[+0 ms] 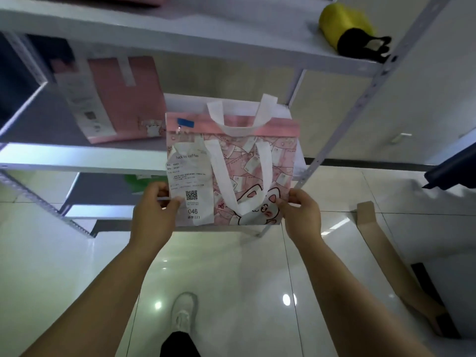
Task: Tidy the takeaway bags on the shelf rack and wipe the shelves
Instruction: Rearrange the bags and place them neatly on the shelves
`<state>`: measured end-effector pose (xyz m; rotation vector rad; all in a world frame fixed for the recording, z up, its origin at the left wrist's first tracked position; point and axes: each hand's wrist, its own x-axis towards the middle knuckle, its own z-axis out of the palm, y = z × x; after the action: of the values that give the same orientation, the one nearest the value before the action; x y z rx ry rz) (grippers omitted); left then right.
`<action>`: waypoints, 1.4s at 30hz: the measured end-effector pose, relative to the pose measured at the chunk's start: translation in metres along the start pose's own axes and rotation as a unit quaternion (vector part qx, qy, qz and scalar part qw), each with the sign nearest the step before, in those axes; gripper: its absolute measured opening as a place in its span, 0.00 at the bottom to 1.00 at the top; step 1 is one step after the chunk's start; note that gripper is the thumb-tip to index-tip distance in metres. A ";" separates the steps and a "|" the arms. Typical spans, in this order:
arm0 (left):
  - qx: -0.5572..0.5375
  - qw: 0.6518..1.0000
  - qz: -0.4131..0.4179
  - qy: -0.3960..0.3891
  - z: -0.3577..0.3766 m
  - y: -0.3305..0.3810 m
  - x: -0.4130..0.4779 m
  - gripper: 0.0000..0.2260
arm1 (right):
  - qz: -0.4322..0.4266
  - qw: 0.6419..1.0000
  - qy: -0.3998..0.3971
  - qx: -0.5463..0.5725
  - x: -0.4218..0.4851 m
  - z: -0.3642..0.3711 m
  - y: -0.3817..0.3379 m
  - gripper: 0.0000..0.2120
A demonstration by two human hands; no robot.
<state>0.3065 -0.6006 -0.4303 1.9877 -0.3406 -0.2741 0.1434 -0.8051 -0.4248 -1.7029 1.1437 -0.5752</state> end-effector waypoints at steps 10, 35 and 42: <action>-0.030 0.993 0.091 0.071 -0.089 0.105 -0.084 0.08 | -0.111 0.992 -0.010 0.067 -0.075 -0.071 -0.099 0.04; 0.026 0.964 0.261 0.053 -0.096 0.275 0.077 0.11 | -0.213 0.969 0.071 0.107 0.029 -0.100 -0.277 0.11; 0.041 0.962 0.270 0.016 -0.070 0.266 0.148 0.15 | -0.180 0.977 0.060 0.100 0.086 -0.073 -0.283 0.07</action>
<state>0.4370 -0.7030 -0.1654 1.8933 -0.8636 0.1229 0.2460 -0.8889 -0.1506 -1.7251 0.8288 -0.9959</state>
